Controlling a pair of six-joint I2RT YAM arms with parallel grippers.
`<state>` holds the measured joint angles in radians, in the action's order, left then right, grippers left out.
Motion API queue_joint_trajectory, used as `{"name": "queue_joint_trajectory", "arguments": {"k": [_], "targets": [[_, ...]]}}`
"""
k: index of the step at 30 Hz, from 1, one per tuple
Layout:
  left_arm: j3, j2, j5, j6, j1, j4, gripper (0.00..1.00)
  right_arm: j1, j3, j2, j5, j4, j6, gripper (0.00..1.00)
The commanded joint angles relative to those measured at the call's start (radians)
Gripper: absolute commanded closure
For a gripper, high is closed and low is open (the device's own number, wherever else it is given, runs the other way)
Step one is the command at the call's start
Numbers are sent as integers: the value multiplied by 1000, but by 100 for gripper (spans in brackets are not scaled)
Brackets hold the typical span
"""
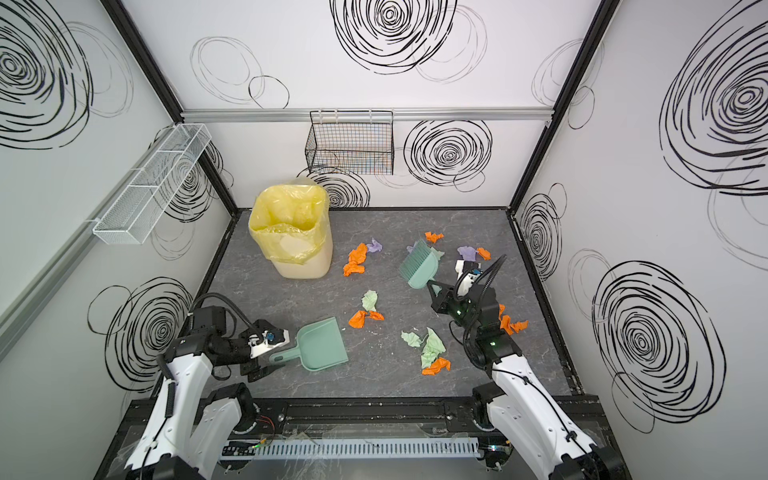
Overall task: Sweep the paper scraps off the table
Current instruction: 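Move the left gripper down to the green dustpan handle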
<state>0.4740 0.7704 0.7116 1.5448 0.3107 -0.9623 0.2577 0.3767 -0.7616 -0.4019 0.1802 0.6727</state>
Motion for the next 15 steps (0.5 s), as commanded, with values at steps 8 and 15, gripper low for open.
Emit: {"name": "queue_joint_trajectory", "arguments": {"k": [8, 15], "targets": [[-68, 37, 6, -92, -106, 135, 1, -5, -23, 13, -14, 58, 15, 100], [-109, 66, -1, -145, -148, 223, 9, -5, -11, 19, -12, 39, 6, 100]]}}
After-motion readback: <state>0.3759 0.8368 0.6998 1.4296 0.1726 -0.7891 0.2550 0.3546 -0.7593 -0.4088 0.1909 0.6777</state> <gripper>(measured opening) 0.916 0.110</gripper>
